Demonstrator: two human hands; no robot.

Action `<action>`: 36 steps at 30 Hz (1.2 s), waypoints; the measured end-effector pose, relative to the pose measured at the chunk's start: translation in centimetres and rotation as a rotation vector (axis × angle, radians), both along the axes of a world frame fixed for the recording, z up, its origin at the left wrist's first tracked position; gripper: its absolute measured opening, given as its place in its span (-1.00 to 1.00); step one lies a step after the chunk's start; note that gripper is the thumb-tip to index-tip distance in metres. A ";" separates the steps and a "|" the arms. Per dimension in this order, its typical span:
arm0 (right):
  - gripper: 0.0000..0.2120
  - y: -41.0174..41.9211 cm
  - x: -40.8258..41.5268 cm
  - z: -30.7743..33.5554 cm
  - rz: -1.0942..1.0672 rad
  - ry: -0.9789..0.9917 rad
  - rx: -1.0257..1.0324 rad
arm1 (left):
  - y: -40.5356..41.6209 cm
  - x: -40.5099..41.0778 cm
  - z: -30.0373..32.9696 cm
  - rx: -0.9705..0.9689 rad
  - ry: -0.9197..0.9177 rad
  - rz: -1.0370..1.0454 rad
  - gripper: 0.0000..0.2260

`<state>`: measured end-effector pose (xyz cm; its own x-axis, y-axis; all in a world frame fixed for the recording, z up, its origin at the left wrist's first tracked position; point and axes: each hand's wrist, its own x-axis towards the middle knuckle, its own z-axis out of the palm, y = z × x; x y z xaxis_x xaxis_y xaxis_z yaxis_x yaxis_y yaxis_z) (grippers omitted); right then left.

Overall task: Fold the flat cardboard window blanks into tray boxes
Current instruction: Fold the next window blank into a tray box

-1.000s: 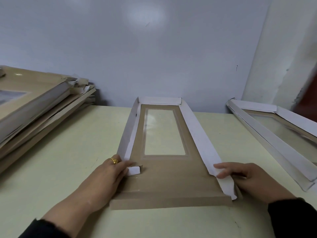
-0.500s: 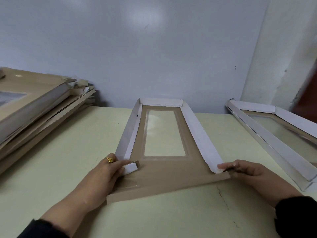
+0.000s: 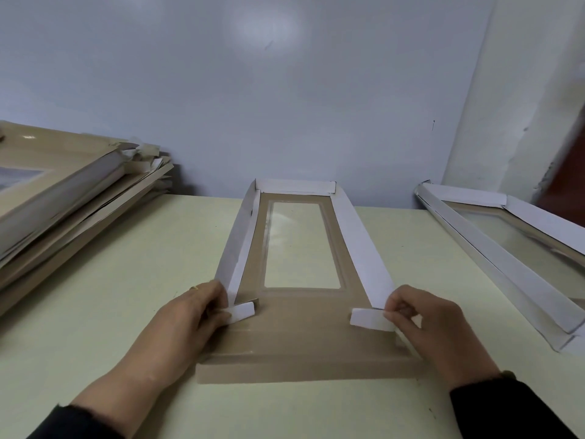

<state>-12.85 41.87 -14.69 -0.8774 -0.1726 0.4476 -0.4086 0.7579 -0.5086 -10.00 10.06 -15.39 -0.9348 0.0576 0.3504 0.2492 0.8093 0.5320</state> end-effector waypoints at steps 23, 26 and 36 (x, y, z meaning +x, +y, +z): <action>-0.36 2.0 1.5 -0.5 0.193 -0.048 0.198 | -2.4 1.8 1.5 0.158 -0.307 -0.245 -0.37; -0.51 1.4 1.3 -0.6 0.112 -0.034 0.019 | -1.8 1.7 1.1 0.182 -0.206 -0.178 -0.48; -0.75 -0.3 -0.2 -0.7 0.046 -0.178 -0.437 | 0.4 0.2 0.6 0.377 -0.035 0.023 -0.79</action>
<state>-13.03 41.59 -15.41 -0.9428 -0.0418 0.3308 -0.3146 0.4401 -0.8410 -9.81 10.44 -14.82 -0.9461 -0.0904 0.3111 0.2100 0.5602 0.8013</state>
